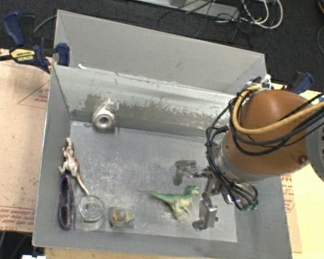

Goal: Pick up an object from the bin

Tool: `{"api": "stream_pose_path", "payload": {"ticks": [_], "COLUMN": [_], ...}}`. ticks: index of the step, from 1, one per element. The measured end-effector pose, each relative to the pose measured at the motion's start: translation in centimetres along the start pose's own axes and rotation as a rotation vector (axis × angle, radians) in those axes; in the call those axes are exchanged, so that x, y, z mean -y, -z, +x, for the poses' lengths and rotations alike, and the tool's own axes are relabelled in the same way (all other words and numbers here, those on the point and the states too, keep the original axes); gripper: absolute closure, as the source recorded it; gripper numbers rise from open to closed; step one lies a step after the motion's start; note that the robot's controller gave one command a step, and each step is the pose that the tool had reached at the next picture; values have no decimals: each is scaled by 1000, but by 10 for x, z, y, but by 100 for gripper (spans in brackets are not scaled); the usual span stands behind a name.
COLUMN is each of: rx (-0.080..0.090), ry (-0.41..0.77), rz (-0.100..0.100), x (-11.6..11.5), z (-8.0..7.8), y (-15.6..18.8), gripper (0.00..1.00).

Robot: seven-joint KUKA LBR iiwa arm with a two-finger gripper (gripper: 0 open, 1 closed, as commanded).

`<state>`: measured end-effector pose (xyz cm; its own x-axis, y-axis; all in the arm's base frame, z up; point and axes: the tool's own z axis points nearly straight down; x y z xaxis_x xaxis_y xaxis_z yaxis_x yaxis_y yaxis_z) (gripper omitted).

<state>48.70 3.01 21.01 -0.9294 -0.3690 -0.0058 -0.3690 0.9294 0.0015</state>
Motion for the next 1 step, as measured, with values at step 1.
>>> {"api": "stream_pose_path", "payload": {"ticks": [1], "rx": [-4], "ry": [-371], "rz": [0], "x": [21], "z": [-12], "y": [-16], "gripper": [0]}}
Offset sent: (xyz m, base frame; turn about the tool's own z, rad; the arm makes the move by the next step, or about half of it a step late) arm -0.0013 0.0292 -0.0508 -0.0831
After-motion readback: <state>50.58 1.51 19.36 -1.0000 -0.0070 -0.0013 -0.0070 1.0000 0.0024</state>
